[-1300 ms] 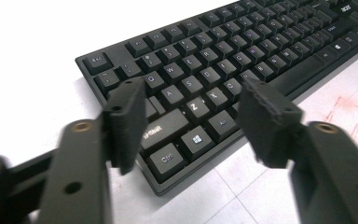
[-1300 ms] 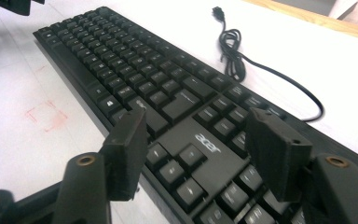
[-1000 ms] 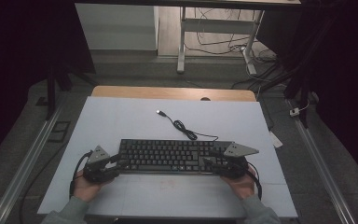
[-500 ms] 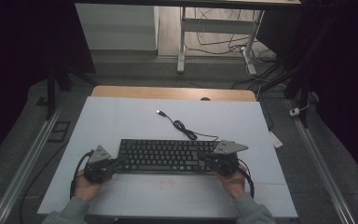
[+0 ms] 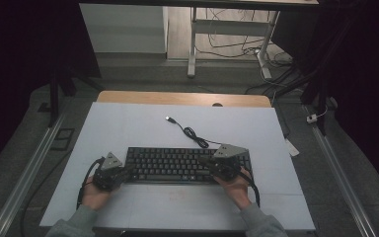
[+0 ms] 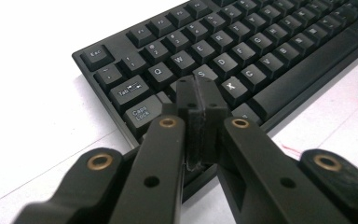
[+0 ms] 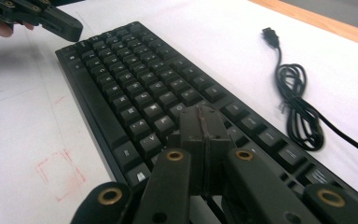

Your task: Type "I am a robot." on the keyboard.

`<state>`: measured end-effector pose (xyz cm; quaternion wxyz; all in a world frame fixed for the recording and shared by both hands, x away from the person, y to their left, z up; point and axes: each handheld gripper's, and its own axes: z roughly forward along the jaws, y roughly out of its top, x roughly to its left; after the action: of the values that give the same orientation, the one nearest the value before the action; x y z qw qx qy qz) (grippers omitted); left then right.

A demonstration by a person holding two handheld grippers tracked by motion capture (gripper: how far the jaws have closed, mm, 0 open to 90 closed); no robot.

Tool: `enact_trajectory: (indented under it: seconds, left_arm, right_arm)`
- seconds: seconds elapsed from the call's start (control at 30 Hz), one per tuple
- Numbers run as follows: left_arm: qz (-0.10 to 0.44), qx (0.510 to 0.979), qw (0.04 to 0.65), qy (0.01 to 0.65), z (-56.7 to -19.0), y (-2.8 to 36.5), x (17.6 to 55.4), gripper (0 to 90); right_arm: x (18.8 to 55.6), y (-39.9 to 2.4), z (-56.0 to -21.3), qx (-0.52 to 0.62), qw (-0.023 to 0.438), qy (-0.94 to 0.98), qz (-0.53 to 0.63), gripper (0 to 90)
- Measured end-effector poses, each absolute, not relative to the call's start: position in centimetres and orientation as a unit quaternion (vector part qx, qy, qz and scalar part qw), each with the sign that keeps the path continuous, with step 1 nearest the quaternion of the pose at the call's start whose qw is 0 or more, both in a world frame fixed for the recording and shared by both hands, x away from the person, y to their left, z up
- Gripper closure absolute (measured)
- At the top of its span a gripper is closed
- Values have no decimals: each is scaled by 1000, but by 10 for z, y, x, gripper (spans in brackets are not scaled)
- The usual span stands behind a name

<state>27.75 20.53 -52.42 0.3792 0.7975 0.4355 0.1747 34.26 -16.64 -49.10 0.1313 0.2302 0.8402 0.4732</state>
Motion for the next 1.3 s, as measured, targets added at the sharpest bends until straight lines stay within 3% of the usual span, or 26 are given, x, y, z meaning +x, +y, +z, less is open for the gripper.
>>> enact_trajectory:
  seconds: [0.5, 1.3]
  left_arm:
    - [182, 801, 363, 440, -529, 205, 281, 889]
    - [182, 802, 358, 442, -533, 204, 283, 888]
  right_arm:
    - [352, -130, -496, 211, 114, 855, 459, 894]
    - [360, -116, -503, 216, 108, 864, 442, 893]
